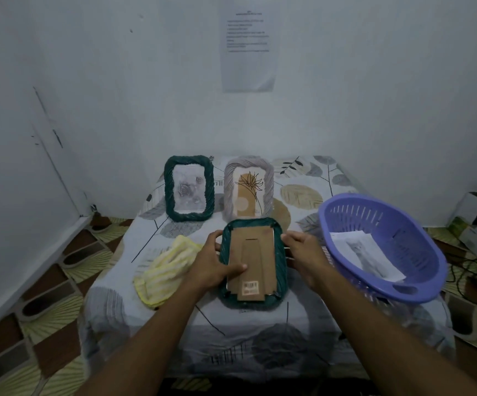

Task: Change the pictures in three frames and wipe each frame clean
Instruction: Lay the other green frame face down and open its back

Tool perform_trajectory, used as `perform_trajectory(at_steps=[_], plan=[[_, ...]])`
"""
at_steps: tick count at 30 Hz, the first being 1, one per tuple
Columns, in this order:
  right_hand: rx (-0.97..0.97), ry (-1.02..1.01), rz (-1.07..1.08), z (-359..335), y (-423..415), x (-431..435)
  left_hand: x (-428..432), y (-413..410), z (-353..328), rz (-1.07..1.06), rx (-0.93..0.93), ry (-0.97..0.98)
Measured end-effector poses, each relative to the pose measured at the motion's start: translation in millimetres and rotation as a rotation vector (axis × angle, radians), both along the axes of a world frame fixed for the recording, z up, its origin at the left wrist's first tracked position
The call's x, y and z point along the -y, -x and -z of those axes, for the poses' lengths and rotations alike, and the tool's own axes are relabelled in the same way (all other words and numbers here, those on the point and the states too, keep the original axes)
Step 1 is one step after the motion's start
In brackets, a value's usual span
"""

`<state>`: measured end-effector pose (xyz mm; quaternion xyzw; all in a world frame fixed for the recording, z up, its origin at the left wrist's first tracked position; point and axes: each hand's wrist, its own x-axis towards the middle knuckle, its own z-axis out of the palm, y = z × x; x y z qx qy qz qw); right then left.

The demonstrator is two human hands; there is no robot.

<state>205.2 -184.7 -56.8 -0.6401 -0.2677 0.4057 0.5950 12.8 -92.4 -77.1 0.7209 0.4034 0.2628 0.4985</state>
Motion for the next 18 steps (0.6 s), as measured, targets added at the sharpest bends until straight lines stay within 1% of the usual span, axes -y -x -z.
perform_trajectory(at_steps=[2,4,5,8,9,12,14,18], plan=[[0.064,0.024,0.018,8,-3,-4,-6,-1,7,-0.013,-0.030,-0.024],[0.093,0.052,0.030,14,-7,-7,-11,-5,10,-0.050,-0.018,-0.004],[0.096,0.063,0.030,16,-9,-7,-14,-7,9,-0.074,0.011,0.007],[0.082,0.071,0.014,19,-11,-9,-22,-16,8,-0.137,0.207,0.136],[0.078,0.061,0.010,21,-11,-10,-25,-18,8,-0.141,0.240,0.146],[0.046,0.000,0.002,24,-8,-14,-34,-21,12,-0.103,0.197,0.086],[0.030,-0.038,-0.004,25,-5,-16,-37,-24,11,-0.130,0.167,0.078],[0.066,-0.073,-0.007,34,-2,-19,-37,-29,13,-0.162,0.189,0.090]])
